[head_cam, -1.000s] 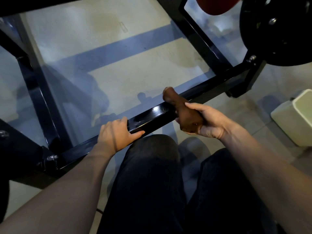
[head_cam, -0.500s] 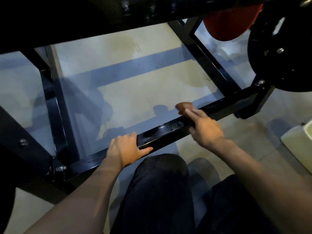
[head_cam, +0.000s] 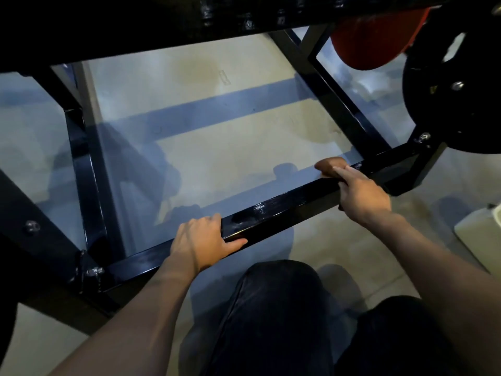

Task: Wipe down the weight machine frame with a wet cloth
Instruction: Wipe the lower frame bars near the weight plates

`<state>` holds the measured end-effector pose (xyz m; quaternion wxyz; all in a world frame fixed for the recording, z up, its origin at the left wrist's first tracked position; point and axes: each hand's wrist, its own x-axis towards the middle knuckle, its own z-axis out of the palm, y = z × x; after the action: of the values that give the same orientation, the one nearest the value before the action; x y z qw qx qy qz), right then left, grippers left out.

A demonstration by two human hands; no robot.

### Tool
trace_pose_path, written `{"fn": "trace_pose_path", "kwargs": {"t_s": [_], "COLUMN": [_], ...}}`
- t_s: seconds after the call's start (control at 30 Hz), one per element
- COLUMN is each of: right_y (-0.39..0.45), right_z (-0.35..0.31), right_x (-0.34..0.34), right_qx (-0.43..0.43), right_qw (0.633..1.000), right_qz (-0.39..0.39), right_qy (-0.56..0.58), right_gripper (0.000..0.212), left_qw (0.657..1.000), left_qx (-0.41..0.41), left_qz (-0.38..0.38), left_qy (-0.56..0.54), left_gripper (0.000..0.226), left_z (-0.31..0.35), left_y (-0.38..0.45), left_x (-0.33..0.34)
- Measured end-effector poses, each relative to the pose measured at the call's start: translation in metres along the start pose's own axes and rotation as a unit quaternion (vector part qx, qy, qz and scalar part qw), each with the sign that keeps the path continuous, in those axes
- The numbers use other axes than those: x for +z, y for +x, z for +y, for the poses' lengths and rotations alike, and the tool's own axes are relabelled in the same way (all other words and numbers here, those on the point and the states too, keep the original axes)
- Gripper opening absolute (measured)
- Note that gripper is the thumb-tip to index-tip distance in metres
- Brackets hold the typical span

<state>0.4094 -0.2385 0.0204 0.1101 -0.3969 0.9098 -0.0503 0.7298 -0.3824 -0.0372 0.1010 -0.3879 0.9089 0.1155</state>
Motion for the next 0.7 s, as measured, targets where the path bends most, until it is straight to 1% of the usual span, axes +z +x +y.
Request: {"fn": "trace_pose_path", "kwargs": {"t_s": [0.03, 0.07, 0.13, 0.2, 0.23, 0.27, 0.3, 0.37, 0.47, 0.53, 0.6, 0.67, 0.7], "right_y": [-0.002, -0.013, -0.049, -0.087, -0.095, -0.096, -0.092, -0.070, -0.015, 0.019, 0.041, 0.044, 0.034], "right_z": [-0.011, -0.031, -0.077, -0.114, -0.119, -0.112, -0.098, -0.055, 0.027, 0.067, 0.077, 0.052, 0.031], "right_x": [0.001, 0.005, 0.020, 0.033, 0.038, 0.039, 0.036, 0.027, 0.006, -0.013, -0.023, -0.018, -0.011], "right_qx": [0.008, -0.014, -0.104, -0.207, -0.250, -0.270, -0.271, -0.237, -0.105, -0.020, 0.043, 0.079, 0.074], "right_qw": [1.000, 1.000, 0.993, 0.975, 0.965, 0.960, 0.961, 0.971, 0.993, 0.997, 0.997, 0.996, 0.996], "right_qz": [0.007, 0.006, -0.036, -0.082, -0.082, -0.073, -0.057, -0.025, 0.046, 0.046, 0.042, 0.051, 0.051], "right_qy": [0.014, 0.024, 0.033, 0.009, -0.002, -0.006, -0.003, -0.003, -0.031, -0.054, -0.045, -0.005, 0.012], "right_gripper": [0.050, 0.053, 0.062, 0.067, 0.067, 0.066, 0.066, 0.066, 0.059, 0.054, 0.052, 0.054, 0.056], "left_qw": [1.000, 1.000, 1.000, 1.000, 1.000, 1.000, 0.999, 0.998, 0.998, 0.999, 1.000, 1.000, 1.000], "left_qx": [-0.002, -0.002, -0.004, -0.012, -0.016, -0.019, -0.017, -0.004, 0.011, 0.011, 0.001, -0.008, -0.010], "left_qz": [-0.003, -0.005, -0.003, 0.004, 0.013, 0.020, 0.027, 0.046, 0.045, 0.027, 0.011, 0.002, 0.001], "left_qy": [0.002, 0.002, 0.001, -0.003, -0.005, -0.008, -0.013, -0.031, -0.042, -0.029, -0.015, -0.009, -0.010], "left_gripper": [0.071, 0.071, 0.071, 0.071, 0.072, 0.073, 0.073, 0.071, 0.071, 0.072, 0.071, 0.070, 0.070], "left_z": [0.000, 0.000, 0.002, 0.004, 0.003, 0.002, 0.001, -0.003, -0.007, -0.004, -0.002, 0.000, 0.000], "left_y": [0.000, 0.000, -0.001, -0.002, -0.002, -0.003, -0.003, -0.005, -0.004, -0.003, -0.001, 0.000, -0.002], "left_x": [0.000, -0.001, -0.002, -0.003, -0.003, -0.003, -0.002, 0.002, 0.006, 0.005, 0.003, 0.002, 0.002]}}
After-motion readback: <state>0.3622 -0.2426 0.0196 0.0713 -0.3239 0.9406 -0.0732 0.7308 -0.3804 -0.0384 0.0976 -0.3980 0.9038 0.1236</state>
